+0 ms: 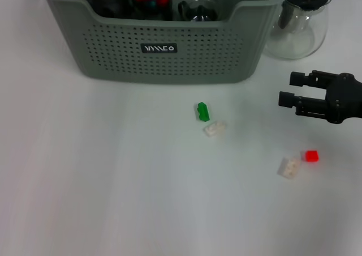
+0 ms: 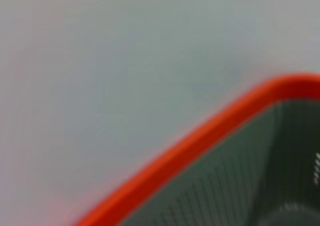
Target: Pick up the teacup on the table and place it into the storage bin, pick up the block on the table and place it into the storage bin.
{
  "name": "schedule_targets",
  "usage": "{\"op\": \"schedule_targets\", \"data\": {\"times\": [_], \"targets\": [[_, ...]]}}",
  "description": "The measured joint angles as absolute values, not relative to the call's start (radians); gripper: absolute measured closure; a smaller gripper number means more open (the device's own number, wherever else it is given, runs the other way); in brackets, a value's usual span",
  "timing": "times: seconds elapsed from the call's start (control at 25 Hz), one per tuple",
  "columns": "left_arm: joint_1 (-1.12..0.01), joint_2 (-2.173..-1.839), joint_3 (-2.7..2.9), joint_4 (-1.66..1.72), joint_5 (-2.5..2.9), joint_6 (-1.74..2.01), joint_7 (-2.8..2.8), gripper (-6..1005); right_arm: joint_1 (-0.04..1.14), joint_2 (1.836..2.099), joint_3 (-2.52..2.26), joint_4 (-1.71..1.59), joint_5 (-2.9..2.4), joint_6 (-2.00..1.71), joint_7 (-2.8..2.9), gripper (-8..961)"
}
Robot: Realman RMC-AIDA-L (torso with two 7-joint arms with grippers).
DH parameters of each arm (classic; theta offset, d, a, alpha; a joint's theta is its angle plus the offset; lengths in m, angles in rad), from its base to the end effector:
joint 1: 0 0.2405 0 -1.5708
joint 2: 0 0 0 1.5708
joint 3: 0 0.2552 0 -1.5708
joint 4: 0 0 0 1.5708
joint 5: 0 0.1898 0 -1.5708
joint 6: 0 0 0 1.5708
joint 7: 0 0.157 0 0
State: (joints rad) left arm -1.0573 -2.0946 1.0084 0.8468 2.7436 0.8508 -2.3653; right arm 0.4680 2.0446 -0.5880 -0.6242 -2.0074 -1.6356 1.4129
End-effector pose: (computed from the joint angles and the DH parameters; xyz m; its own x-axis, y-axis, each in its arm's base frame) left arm -0.1056 0.4913 0.0096 0.9117 0.3831 0.1482 0.3644 -0.5878 -0.7223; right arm 0.2684 0.2998 0.0077 0.7075 -0.4196 -0.5687 -0.5660 -0.8183 -0.1003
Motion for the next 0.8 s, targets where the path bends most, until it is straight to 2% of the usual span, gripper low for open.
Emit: {"op": "schedule_targets", "data": {"times": [0.12,0.24,0.36,0.52,0.64,0.8], "targets": [[-1.009,-2.104,0.999,0.940,2.696,0.870,-2.364,481,0.465,2.045,-0.588,-0.624,-2.007,-1.635,1.413,209],[-0.959,-2.107,0.989,1.043,2.621,0.921,-2.355,369,0.465,2.045,-0.587,-0.624,-2.007,-1.635,1.413,210],[-0.833,-2.136,0.955,1.241,2.412,0.981,-2.263,257,0.463,2.045,-0.586,-0.624,-2.003,-1.637,1.406,209],[-0.669,-2.167,0.865,1.419,1.963,1.197,-2.031,252,0.462,2.046,-0.583,-0.624,-2.002,-1.635,1.396,208],[-0.583,-2.164,0.688,1.371,1.642,1.636,-1.834,251,0.462,2.048,-0.583,-0.624,-2.002,-1.635,1.380,208],[-0.542,-2.163,0.596,1.252,1.620,1.859,-1.691,251,0.461,2.054,-0.579,-0.623,-2.002,-1.640,1.365,209]]}}
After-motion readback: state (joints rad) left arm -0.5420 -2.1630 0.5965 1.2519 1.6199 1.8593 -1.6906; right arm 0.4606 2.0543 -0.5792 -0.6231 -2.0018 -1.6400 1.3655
